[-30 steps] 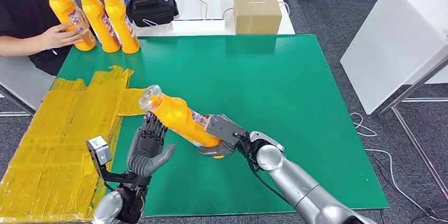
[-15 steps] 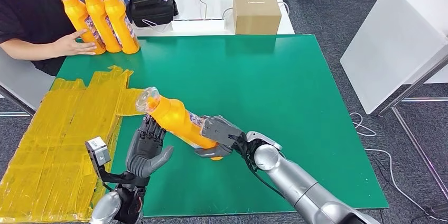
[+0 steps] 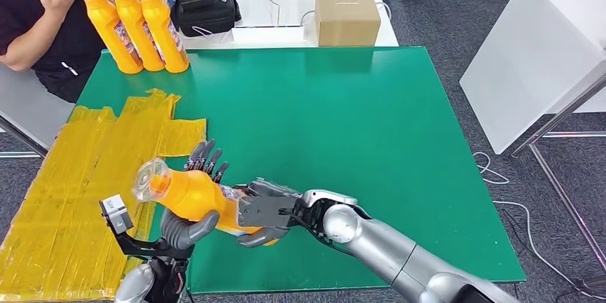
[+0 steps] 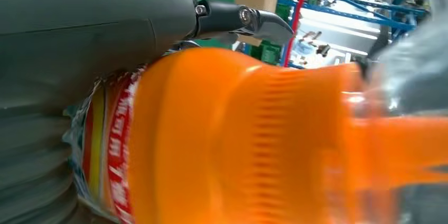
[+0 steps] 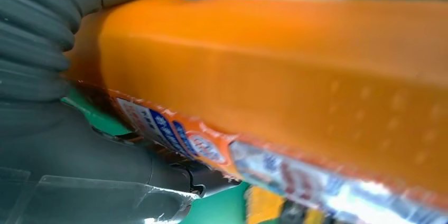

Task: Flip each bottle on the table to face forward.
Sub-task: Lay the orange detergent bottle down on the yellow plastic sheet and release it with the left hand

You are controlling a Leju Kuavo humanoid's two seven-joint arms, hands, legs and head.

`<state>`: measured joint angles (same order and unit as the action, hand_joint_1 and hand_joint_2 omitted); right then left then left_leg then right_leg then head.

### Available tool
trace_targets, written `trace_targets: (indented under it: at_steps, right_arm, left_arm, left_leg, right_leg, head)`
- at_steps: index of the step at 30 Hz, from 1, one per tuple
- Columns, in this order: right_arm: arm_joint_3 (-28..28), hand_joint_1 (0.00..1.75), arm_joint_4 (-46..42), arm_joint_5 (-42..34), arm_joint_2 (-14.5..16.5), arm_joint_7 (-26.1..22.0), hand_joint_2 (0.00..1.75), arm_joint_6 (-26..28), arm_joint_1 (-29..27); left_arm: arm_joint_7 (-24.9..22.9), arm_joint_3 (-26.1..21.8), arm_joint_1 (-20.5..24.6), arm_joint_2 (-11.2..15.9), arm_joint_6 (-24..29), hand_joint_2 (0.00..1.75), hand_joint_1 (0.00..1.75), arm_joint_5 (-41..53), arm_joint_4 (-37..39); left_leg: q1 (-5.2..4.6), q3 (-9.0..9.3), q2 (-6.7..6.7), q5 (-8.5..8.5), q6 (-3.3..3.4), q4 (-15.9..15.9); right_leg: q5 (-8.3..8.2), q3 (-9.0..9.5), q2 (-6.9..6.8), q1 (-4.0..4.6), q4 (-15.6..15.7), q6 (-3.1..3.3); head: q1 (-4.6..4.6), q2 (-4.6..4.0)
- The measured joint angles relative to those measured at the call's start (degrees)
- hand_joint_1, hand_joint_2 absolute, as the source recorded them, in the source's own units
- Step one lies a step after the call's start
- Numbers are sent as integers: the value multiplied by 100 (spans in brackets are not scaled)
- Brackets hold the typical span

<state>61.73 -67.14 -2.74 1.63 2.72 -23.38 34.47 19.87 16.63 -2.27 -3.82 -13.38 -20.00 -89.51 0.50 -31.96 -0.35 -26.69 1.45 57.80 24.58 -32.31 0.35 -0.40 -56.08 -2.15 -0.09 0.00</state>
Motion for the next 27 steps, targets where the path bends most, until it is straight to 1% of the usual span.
trace_targets:
  at_steps: [4,5,8,9,14,27]
  right_arm:
    - [281,175,-31,-256,25,49,175,36,149]
    - [330,175,-31,-285,26,52,175,43,172]
    - [441,175,-31,-340,27,56,175,84,229]
    - [469,175,-31,-354,27,57,175,105,244]
    - [571,175,-29,-404,27,61,175,203,295]
    - [704,175,-20,-450,29,61,175,249,358]
  left_arm:
    - [20,-28,-33,4,5,175,0,0,-3]
    - [21,-31,-41,5,9,175,10,0,-3]
    - [23,-39,-55,6,15,175,141,0,-5]
    - [29,-44,-56,6,15,175,175,-1,-7]
    - [64,-67,-58,6,14,175,175,-13,-20]
    - [111,-87,-58,6,2,175,175,-26,-23]
  left_leg:
    - [0,0,-8,2,-1,0]
    - [0,0,-8,2,-1,0]
    - [0,0,-8,2,-2,0]
    - [0,0,-8,2,-2,0]
    - [0,0,-8,2,-2,0]
    - [0,0,-8,2,-2,0]
  right_leg:
    - [0,2,-4,0,0,0]
    - [0,2,-4,0,0,0]
    - [0,2,-4,0,-1,0]
    - [0,2,-4,0,-1,0]
    - [0,2,-4,0,0,0]
    - [0,2,-4,0,0,0]
  head:
    - [1,0]
    - [0,0]
    - [-1,0]
    - [0,0]
    - [0,0]
    - [1,0]
